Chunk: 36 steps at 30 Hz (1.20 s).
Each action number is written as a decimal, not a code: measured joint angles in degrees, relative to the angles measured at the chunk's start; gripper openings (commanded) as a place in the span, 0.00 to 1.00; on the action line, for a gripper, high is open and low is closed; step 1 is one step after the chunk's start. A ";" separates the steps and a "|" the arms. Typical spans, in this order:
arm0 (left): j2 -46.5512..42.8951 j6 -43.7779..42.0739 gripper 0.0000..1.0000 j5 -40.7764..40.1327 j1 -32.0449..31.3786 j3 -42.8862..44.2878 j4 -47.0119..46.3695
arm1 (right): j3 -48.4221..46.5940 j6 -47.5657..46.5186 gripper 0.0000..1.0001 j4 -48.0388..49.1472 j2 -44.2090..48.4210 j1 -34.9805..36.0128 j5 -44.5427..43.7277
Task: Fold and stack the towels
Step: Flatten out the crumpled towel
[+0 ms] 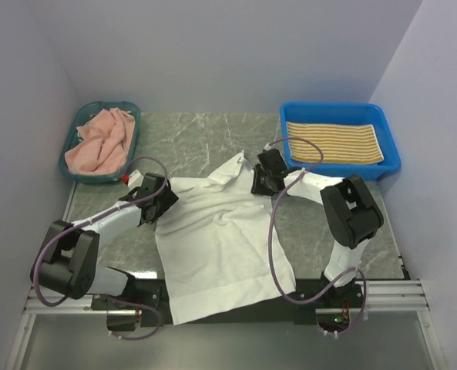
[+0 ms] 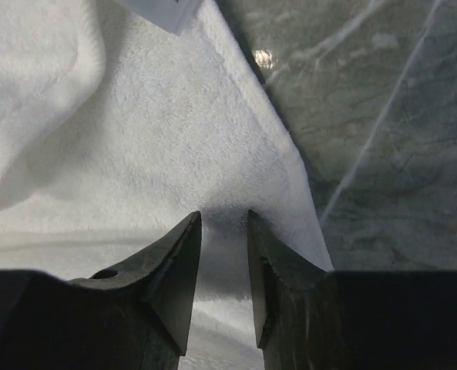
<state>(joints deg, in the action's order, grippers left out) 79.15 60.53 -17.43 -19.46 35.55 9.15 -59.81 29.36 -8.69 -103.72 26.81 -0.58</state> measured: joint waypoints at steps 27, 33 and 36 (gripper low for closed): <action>19.15 -2.71 0.62 1.51 1.01 21.49 8.17 | 2.54 -2.34 0.57 1.05 9.11 0.57 5.07; 19.45 -2.91 0.57 3.08 1.05 21.73 6.75 | 2.54 -2.71 0.57 1.75 9.09 0.57 5.86; 20.02 -3.15 0.56 3.63 1.05 22.40 6.49 | 2.54 -2.84 0.56 1.86 9.09 0.57 6.19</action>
<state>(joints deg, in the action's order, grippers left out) 99.18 57.39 -13.80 -18.41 57.95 15.64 -57.28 26.52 -6.83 -94.63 27.38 5.61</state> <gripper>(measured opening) 0.564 0.566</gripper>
